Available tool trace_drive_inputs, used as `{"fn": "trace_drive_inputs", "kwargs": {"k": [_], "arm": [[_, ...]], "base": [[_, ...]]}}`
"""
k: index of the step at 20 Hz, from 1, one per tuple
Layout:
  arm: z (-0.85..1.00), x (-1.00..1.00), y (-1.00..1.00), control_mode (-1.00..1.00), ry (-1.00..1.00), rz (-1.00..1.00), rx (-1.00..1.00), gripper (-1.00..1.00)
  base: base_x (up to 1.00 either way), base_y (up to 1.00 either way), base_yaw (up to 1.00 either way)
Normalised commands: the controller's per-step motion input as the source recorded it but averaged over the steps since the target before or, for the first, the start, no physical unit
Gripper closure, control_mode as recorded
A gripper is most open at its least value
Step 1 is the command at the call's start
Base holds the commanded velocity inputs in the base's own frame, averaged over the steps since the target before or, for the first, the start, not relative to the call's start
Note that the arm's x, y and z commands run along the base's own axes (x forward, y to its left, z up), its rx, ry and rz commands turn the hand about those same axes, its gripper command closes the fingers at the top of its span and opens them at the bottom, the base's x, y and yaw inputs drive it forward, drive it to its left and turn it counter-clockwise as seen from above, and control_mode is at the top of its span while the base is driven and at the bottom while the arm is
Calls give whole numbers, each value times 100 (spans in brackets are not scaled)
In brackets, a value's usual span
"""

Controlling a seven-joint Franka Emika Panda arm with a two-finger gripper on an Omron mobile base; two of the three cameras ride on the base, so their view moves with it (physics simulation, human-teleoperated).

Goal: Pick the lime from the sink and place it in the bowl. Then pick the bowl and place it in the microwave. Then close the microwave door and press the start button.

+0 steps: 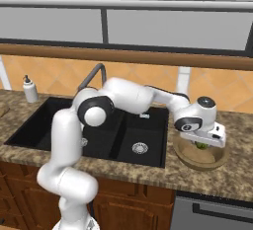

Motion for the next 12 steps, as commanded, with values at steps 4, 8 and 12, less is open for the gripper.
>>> {"fn": "trace_drive_inputs", "kwargs": {"k": [4,8,12], "arm": [[-18,24,-6,-100,0,0,1,100],[-48,27,0,-100,0,0,0,100],[-55,34,0,-100,0,0,0,100]], "base": [[0,0,0],[0,0,0],[0,0,0]]}}
